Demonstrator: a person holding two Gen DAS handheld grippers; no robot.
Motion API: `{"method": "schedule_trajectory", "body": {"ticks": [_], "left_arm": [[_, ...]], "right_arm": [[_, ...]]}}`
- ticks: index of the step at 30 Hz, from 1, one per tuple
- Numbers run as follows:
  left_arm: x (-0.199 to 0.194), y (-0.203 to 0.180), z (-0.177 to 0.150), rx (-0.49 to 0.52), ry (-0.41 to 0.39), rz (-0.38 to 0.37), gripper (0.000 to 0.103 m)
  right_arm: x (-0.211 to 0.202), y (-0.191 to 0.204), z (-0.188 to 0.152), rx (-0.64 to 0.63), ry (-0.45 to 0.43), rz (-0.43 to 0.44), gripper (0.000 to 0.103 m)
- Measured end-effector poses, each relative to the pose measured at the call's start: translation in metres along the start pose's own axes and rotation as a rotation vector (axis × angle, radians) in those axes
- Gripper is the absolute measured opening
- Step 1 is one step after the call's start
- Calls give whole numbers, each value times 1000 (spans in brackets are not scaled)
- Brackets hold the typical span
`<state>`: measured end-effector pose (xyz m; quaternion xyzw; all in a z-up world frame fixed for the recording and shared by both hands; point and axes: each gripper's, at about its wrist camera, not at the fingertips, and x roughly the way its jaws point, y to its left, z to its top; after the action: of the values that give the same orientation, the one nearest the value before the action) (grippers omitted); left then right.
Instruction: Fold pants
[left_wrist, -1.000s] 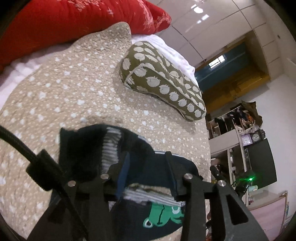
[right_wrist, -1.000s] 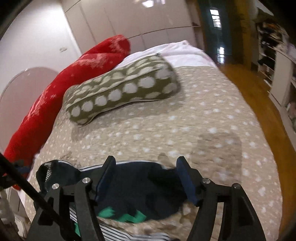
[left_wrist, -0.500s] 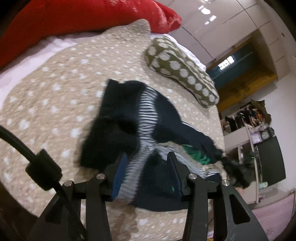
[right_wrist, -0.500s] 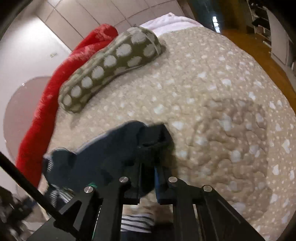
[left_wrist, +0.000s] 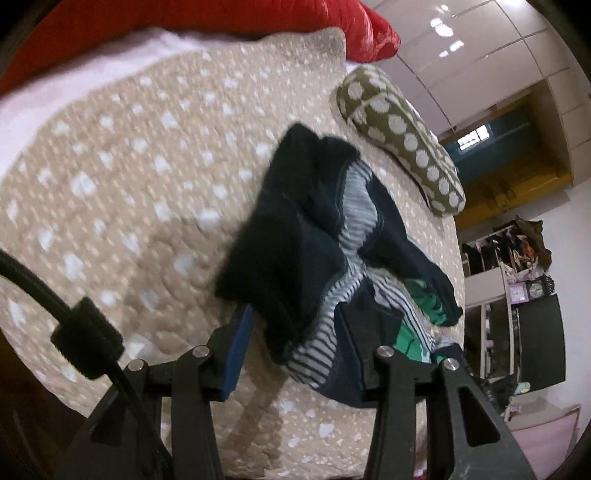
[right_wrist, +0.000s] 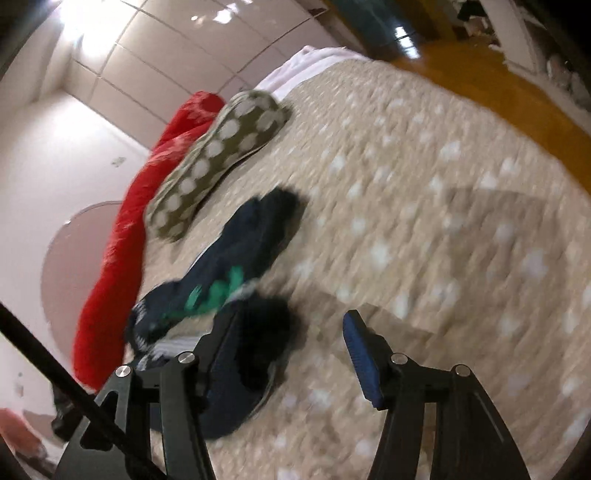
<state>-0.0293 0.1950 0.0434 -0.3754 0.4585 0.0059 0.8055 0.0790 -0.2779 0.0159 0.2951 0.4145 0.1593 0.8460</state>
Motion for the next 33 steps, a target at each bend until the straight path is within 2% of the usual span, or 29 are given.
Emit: {"method": "schedule_trajectory", "body": {"ticks": [2,3,4,5,6,7,9,11,15,16,18,20,22,23,25,26,27,28,33], "left_arm": [[-1,-6,-5,14,1,-3,44],[-3,-10,-7,27,-5,-1,44],[-6,-12,-8,36,-11,2,44],[-9,-13,-9,41,-17,7,44],[-13,-13,-10,41,-26,11,44],[-16,-12,-9,37,-33,14,44],[-22,-7,-7,27,-48,25,45],[-23,-1,-5,18,-59,45,45],[-13,11,-3,-16,-47,58,46],[-8,12,-3,-18,-38,62,46],[2,12,-4,-15,-21,66,46],[12,10,-4,-4,-6,64,54],[19,6,-3,10,-3,68,61],[22,3,-2,19,-5,68,64],[27,-4,0,38,-23,75,65],[30,-7,1,52,-26,95,64],[33,-9,1,67,-27,116,55],[37,-14,0,103,-22,190,30],[28,-27,-6,161,-26,263,26]], "right_arm": [[11,11,-2,-22,-11,2,61],[19,15,-1,-17,-4,28,57],[26,16,1,-5,11,67,36],[32,17,2,22,41,120,21],[36,17,4,66,64,165,16],[33,18,6,89,50,190,15],[15,22,13,118,2,229,14],[-9,28,18,103,-48,195,14],[-50,43,16,-64,-166,-130,15],[-51,45,13,-91,-167,-191,17],[-47,43,5,-121,-149,-257,18],[-46,38,-3,-117,-137,-268,18],[-41,31,-10,-74,-117,-235,35],[-39,26,-12,-45,-113,-222,39],[-33,21,-18,-10,-105,-209,40],[-32,20,-22,-5,-102,-210,40],[-29,20,-24,-6,-97,-212,40],[-27,21,-26,-14,-92,-215,40],[-30,29,-32,-41,-94,-208,40]]}}
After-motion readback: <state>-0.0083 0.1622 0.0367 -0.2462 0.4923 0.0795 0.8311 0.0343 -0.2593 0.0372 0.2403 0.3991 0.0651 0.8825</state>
